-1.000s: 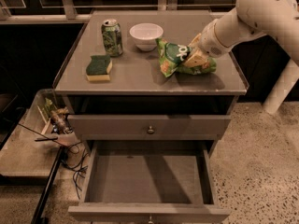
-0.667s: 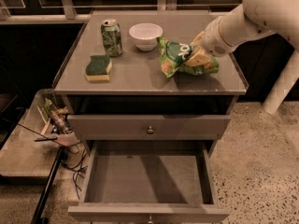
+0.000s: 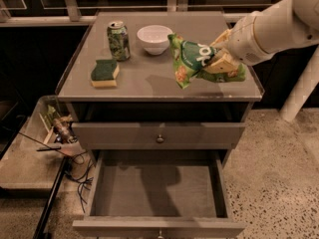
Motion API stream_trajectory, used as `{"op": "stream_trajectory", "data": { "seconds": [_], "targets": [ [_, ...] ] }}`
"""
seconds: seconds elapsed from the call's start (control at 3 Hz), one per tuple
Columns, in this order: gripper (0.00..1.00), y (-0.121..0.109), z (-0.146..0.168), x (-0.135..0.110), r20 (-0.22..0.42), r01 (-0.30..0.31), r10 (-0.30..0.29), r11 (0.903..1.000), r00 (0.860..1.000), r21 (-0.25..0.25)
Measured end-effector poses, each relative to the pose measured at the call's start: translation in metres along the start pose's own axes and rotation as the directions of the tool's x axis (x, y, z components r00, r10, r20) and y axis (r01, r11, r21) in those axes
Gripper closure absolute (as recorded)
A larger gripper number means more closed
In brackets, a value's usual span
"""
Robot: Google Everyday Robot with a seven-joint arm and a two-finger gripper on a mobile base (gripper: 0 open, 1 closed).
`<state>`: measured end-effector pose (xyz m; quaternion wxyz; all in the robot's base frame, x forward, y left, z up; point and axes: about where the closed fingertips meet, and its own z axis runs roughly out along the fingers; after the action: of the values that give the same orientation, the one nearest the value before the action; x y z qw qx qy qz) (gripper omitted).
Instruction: Place green rice chip bag into middle drawer
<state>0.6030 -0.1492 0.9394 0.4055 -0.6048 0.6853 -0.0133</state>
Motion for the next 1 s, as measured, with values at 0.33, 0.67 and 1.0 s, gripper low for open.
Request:
{"op": "stream_trajectory", "data": {
  "seconds": [0.33,0.67,1.0],
  "targets": [
    [1.0,0.03,-0.034,0.001,-0.006,0.001,-0.001,0.9992,1.0,0.039],
    [1.0,0.067,-0.055,0.014,-0.035,-0.015,0.017,0.9972,0.999,0.073],
    [1.0,0.107,-0.05,0.046,-0.095,-0.057,0.065,0.995,0.993,0.082]
  ]
}}
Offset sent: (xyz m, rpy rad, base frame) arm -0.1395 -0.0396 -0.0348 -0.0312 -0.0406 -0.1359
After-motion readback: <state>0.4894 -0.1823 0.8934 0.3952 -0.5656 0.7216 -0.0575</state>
